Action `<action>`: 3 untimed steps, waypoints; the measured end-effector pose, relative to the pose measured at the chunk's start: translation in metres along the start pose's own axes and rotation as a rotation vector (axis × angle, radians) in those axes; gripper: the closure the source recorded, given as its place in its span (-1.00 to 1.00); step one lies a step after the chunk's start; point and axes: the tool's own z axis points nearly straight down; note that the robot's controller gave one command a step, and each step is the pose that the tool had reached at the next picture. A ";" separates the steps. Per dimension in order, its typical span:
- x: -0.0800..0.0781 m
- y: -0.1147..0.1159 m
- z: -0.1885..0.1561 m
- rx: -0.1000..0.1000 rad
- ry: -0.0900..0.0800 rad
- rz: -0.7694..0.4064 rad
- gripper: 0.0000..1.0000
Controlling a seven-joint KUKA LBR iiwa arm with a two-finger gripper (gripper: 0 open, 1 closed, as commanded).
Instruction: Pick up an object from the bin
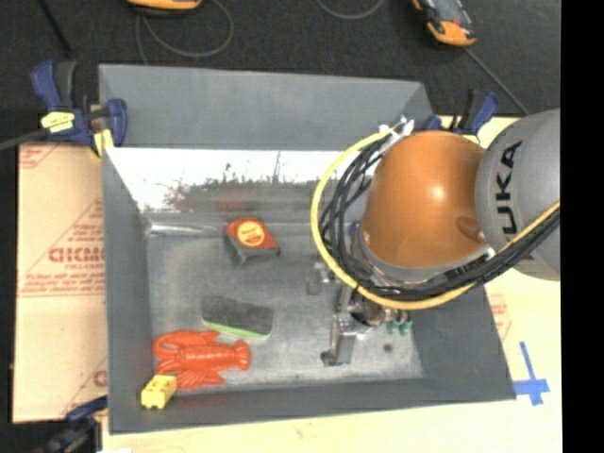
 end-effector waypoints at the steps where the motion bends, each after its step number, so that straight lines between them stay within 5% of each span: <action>1: -0.002 0.000 -0.004 -0.001 -0.009 0.002 -1.00; 2: -0.038 0.017 0.024 0.001 -0.018 -0.043 -1.00; 3: -0.045 0.067 0.061 0.003 -0.010 -0.114 -1.00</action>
Offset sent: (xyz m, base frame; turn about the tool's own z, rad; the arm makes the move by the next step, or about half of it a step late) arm 0.0682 0.0369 -0.0598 -0.0940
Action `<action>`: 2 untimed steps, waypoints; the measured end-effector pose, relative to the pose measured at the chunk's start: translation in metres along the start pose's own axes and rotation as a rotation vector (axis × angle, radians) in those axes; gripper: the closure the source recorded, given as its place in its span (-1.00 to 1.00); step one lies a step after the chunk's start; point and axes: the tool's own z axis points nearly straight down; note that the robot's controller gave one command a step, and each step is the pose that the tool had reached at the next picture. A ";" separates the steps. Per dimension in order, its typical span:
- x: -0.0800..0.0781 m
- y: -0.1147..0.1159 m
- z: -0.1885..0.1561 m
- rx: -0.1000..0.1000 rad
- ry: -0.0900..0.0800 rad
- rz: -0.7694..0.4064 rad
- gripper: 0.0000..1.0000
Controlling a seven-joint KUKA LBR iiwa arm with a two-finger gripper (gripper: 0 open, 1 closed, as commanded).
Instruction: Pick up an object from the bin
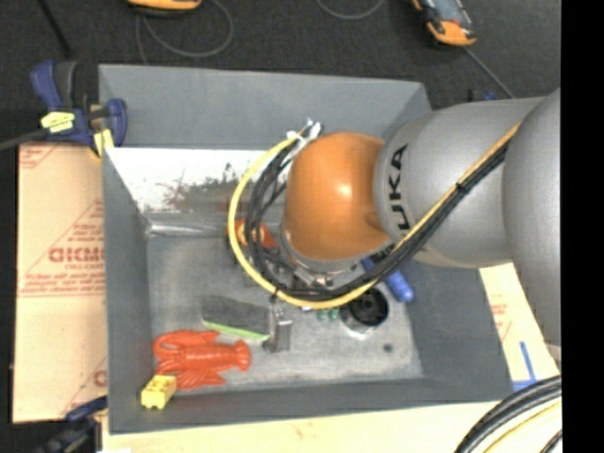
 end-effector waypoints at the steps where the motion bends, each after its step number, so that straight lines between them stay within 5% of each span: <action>1: 0.000 0.012 0.052 -0.006 -0.005 -0.031 -1.00; 2: 0.008 -0.004 0.092 -0.004 -0.002 -0.012 -1.00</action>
Offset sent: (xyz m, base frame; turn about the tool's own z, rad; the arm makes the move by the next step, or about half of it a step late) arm -0.0094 -0.0073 -0.0957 -0.0118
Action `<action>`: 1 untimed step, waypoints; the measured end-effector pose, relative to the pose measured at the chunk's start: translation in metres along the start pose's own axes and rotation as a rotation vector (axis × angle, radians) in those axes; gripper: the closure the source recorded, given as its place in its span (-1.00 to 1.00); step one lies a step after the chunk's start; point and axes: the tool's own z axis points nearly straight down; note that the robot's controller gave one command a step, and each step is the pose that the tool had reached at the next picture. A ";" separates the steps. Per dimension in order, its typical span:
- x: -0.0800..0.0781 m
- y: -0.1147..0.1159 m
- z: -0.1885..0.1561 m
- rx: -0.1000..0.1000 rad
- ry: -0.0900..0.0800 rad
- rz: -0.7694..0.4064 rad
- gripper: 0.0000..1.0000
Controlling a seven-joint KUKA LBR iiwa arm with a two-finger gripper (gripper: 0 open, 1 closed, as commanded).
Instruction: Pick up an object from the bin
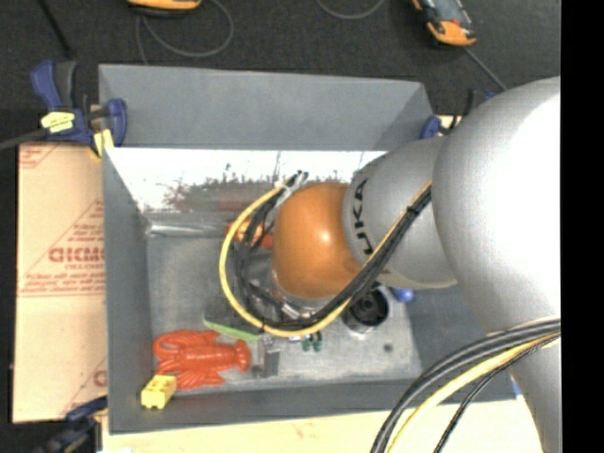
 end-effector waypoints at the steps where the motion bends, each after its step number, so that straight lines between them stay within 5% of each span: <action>1: 0.021 0.022 -0.002 0.013 -0.014 -0.272 1.00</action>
Offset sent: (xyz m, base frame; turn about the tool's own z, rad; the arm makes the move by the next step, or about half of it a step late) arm 0.0000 0.0000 0.0000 0.0000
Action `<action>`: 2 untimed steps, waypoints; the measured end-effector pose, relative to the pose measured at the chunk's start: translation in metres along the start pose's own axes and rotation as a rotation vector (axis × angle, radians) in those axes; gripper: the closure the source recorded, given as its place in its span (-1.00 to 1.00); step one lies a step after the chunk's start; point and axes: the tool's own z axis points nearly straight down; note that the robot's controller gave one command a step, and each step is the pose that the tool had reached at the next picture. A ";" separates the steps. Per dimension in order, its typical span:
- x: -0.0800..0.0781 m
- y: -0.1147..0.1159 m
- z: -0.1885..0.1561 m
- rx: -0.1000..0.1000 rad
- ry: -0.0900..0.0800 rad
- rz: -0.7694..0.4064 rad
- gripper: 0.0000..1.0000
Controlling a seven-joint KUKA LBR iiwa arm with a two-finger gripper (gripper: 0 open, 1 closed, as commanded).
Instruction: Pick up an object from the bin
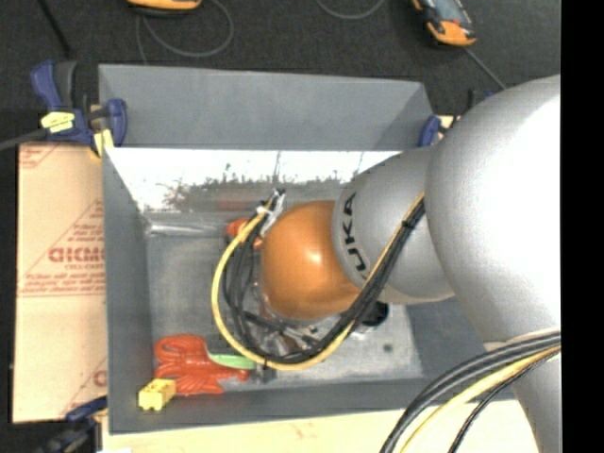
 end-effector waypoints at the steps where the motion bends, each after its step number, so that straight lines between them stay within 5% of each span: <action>1: 0.000 0.000 0.000 0.000 0.000 0.002 1.00; 2: -0.002 -0.014 -0.049 -0.013 0.019 -0.018 1.00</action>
Offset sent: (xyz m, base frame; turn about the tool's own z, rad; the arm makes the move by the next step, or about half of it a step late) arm 0.0147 -0.0204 0.0834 -0.0254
